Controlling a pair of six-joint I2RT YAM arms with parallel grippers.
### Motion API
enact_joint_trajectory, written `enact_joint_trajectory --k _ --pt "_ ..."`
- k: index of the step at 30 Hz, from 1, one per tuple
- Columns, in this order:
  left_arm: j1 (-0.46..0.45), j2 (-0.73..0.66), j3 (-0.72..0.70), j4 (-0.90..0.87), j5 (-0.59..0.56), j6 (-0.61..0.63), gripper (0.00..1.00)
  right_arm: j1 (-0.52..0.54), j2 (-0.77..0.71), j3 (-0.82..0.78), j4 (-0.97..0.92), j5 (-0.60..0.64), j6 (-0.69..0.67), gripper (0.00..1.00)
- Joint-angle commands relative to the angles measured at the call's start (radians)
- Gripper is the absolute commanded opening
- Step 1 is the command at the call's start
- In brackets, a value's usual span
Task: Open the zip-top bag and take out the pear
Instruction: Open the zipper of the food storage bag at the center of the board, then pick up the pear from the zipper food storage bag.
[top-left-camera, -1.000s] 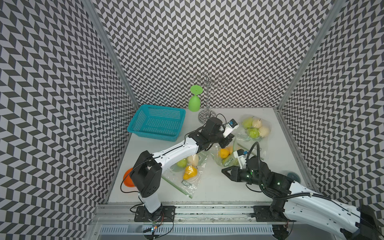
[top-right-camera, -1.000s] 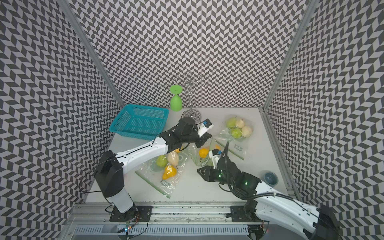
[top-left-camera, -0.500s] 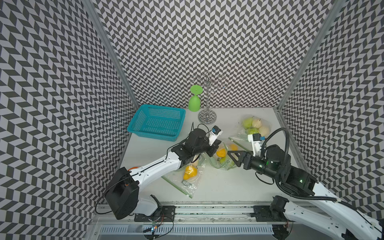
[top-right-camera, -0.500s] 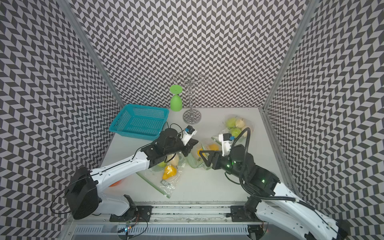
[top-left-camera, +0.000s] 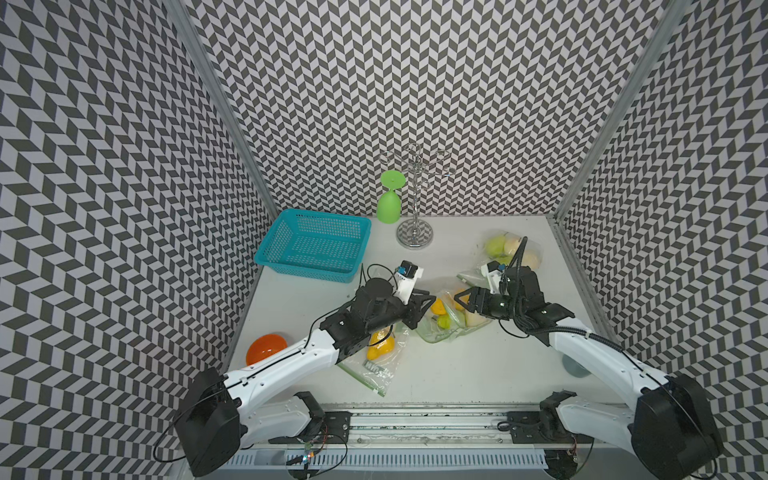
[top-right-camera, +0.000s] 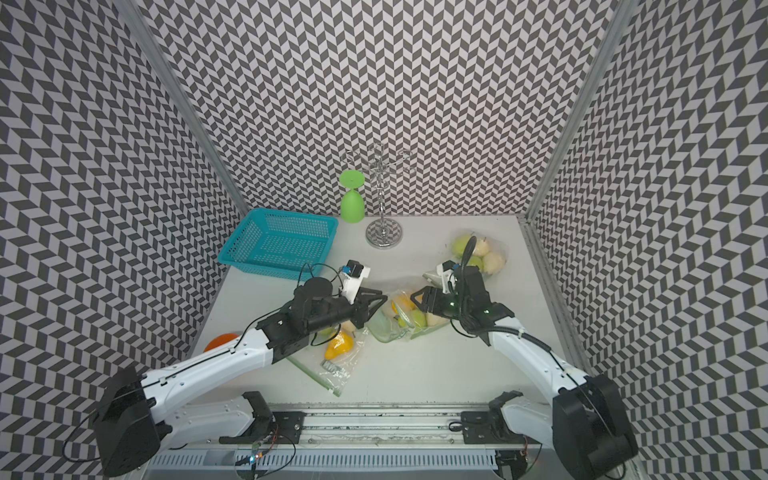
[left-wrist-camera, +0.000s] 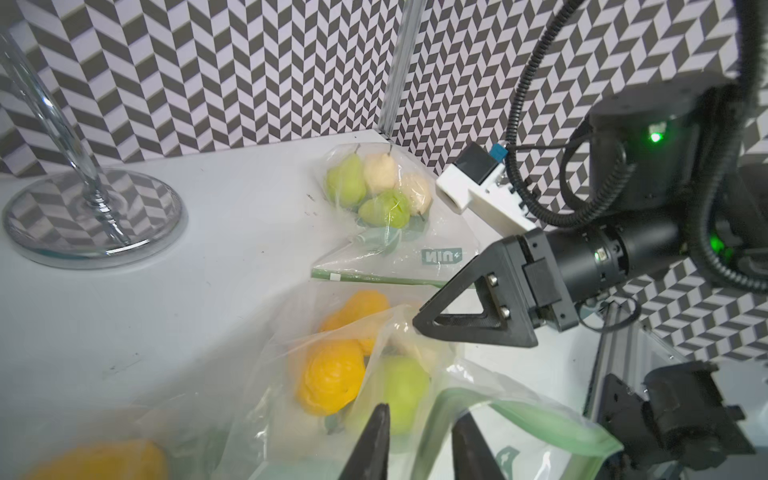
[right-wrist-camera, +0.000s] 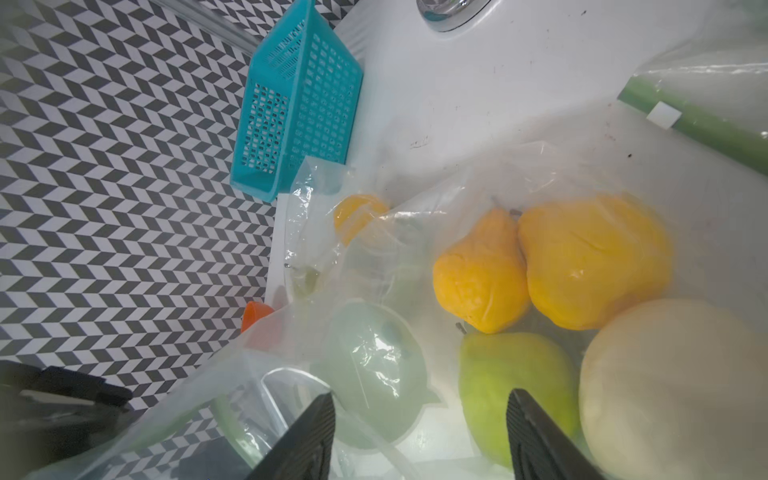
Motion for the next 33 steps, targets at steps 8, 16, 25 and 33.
enact_joint_trajectory --k 8,16,25,33 --pt "-0.077 -0.257 -0.042 -0.227 -0.114 -0.386 0.58 -0.086 -0.043 -0.043 0.083 -0.032 -0.044 0.68" --pt "-0.291 -0.312 -0.035 -0.393 -0.24 -0.577 0.29 -0.112 -0.044 -0.027 0.061 -0.054 -0.07 0.68" --pt "-0.39 -0.184 -0.097 -0.296 -0.272 -0.631 0.13 -0.15 -0.083 -0.022 0.021 -0.049 -0.093 0.68" --pt "-0.261 -0.027 0.031 -0.211 -0.243 -0.519 0.15 -0.165 -0.092 -0.019 -0.035 0.019 -0.138 0.69"
